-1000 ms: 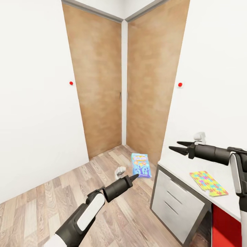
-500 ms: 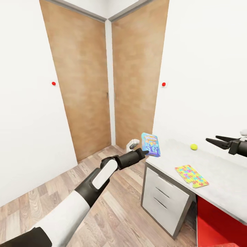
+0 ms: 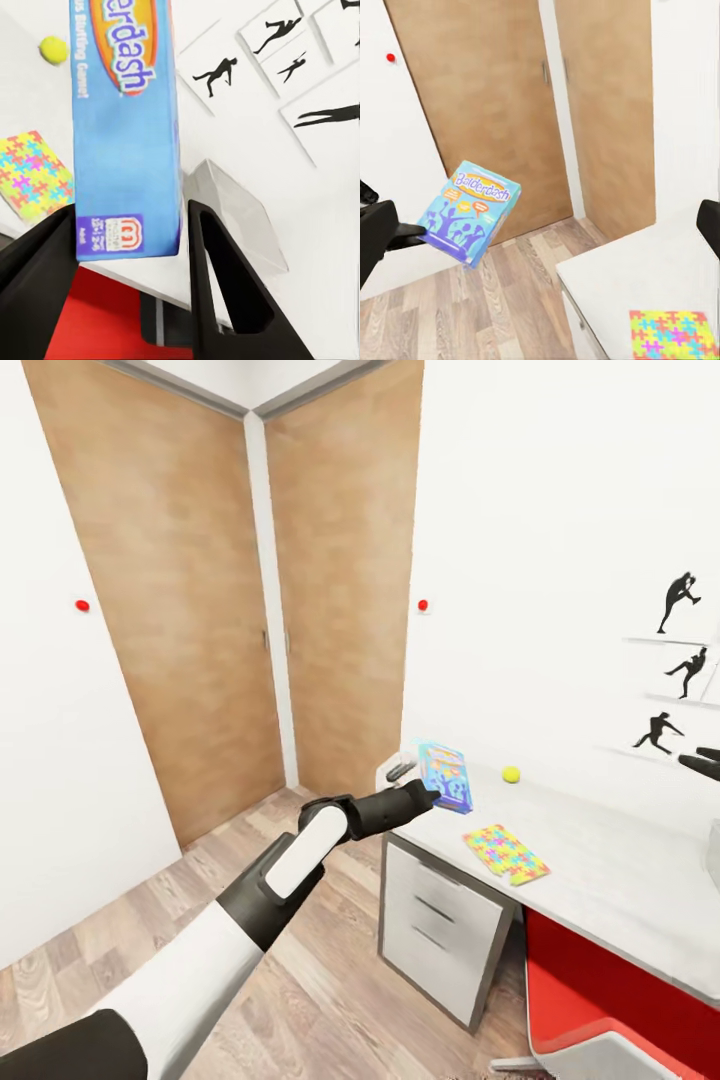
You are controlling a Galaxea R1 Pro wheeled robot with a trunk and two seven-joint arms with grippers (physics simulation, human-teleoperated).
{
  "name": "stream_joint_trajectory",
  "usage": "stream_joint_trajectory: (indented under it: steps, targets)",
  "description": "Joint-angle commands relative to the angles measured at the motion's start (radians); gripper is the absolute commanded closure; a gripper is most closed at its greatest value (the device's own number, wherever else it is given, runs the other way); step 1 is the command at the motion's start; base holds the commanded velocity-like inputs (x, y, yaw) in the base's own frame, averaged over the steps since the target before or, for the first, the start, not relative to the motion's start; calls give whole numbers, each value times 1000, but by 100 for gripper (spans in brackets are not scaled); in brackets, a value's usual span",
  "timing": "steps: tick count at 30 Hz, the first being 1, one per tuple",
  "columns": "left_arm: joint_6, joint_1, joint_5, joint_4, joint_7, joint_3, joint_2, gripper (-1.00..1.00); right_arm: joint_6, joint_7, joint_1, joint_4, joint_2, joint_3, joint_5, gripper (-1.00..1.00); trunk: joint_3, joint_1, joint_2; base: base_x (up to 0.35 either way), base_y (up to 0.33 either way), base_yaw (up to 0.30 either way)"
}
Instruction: Put all the toys in the child's room - the three board games (two on the bed and one on the table), the two jigsaw puzzles on the table, and the tennis ball on the table - inside the toy box on the table in the child's room.
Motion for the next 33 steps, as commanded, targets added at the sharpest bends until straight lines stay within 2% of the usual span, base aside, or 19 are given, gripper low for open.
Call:
stream_joint_trajectory:
  steps: [1, 4, 7, 12, 13, 15, 16, 17, 18, 19, 24, 26, 28, 29, 33]
  targets:
    - [2, -1, 18, -3, 10, -1, 1, 100, 12, 22, 1, 0, -5, -13, 2, -100, -2, 0, -1, 0, 0, -295]
    - [6, -1, 26, -23, 11, -2, 3, 100, 16, 56, 5, 1, -10, -33, 6, -100, -2, 0, -1, 0, 0, -295]
    - [11, 1, 31, -76, 13, 1, 7, 100, 18, 47, 6, 1, -10, -41, 9, -100, -2, 0, -1, 0, 0, -294]
    - [47, 3, 55, -115, 24, 7, 11, 100, 19, -27, 7, 1, -9, -45, 11, -100, 5, -7, 13, 0, 0, -293]
    - [56, 3, 68, -118, 22, 8, 13, 100, 20, -63, 7, 1, -9, -38, 11, -100, 8, -11, 20, 0, 0, -293]
    - [61, 3, 75, -119, 20, 8, 15, 100, 21, -106, 6, 2, -6, -15, 10, -100, 14, -19, 34, 0, 0, -293]
    - [62, 3, 77, -119, 20, 7, 16, 100, 27, -145, 5, 2, 4, 28, 10, -100, 17, -23, 41, 0, 0, -293]
    - [61, 3, 77, -118, 20, 6, 16, 100, 32, -161, 5, 2, 13, 54, 10, -100, 20, -27, 48, 0, 0, -293]
    - [44, 3, 63, -112, 22, 0, 16, 100, 55, -202, 0, 2, 57, 145, 9, -100, 24, -30, 55, 0, 0, -293]
    - [39, 3, 56, -111, 23, -1, 16, 100, 58, -208, -1, 2, 66, 160, 9, -100, 27, -34, 62, 0, 0, -293]
    - [22, 5, 42, -107, 18, -3, 15, 100, 58, -231, -4, 2, 97, 206, 9, -100, 42, -53, 97, 0, 0, -293]
    - [17, 40, 42, -121, 10, 7, 18, 100, 58, -251, -4, 2, 103, 213, 9, -100, 42, -53, 97, 0, 0, -293]
    - [16, 65, 40, -139, -16, 29, 19, 100, 58, -263, -5, 2, 107, 216, 9, -100, 42, -53, 97, 0, 0, -293]
    - [22, 84, 32, -151, -65, 61, 22, 100, 58, -272, -5, 2, 110, 217, 9, -100, 42, -53, 97, 0, 0, -293]
    - [16, 107, 33, -160, -100, 82, 50, 100, 58, -277, -5, 2, 111, 218, 9, -100, 42, -53, 97, 0, 0, -293]
